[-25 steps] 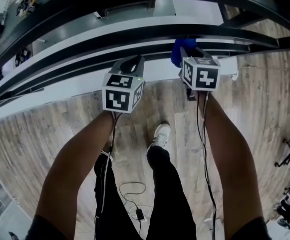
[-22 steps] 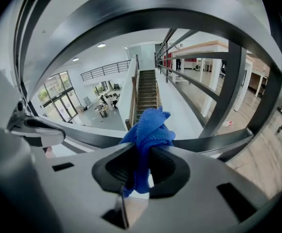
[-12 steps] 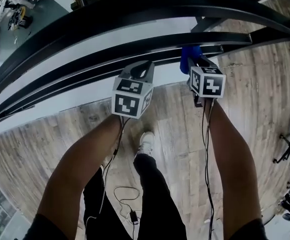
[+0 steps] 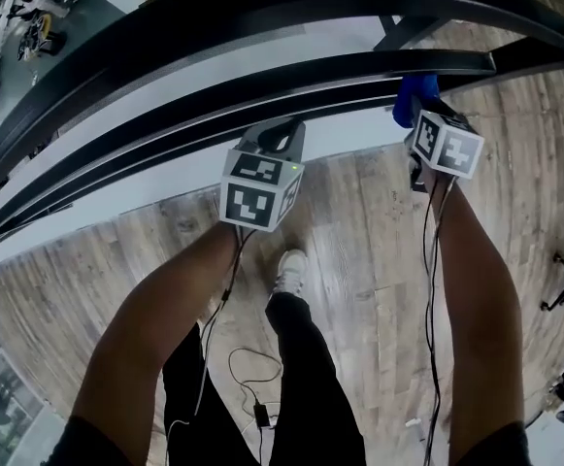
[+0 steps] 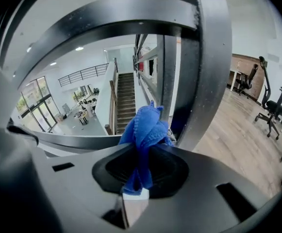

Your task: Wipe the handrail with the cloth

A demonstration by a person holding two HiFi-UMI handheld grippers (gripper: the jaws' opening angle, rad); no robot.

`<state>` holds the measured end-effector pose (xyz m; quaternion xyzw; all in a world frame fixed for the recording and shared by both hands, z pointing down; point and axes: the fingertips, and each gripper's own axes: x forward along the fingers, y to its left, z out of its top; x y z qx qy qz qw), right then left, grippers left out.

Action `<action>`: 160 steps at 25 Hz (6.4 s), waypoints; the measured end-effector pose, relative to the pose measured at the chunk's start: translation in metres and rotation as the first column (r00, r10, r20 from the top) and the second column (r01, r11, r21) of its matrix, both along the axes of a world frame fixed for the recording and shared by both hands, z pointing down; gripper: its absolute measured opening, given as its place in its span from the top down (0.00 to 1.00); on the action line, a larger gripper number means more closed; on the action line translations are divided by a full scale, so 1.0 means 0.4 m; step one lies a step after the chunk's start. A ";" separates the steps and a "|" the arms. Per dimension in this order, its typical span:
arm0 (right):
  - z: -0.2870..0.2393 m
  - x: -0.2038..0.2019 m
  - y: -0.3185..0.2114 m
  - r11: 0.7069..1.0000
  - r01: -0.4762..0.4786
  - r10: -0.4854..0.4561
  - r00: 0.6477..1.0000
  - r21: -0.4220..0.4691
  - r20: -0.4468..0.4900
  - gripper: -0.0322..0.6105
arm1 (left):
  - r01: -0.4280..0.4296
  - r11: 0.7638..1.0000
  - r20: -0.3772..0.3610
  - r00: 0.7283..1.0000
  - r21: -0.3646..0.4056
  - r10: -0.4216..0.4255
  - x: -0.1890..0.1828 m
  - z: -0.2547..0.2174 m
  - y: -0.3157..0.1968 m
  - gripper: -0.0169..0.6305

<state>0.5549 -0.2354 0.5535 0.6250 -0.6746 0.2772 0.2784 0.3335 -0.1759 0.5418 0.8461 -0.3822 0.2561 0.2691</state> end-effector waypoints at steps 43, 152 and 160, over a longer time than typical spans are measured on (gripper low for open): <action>0.402 -2.680 0.514 0.755 0.655 -0.627 0.715 0.018 0.309 0.84 | 0.773 0.632 0.144 0.632 -0.055 -0.761 -2.453 0.279 0.641 0.96; 0.490 -0.022 -0.001 0.979 0.146 -0.166 0.977 -0.145 -0.136 0.84 | 0.162 0.982 0.161 0.976 -0.098 -0.145 -0.237 0.511 0.023 0.96; 0.413 -0.124 0.111 0.990 0.123 -0.131 0.985 -0.075 -0.117 0.84 | 0.278 0.959 0.131 0.954 -0.053 -0.270 -0.403 0.403 0.048 0.96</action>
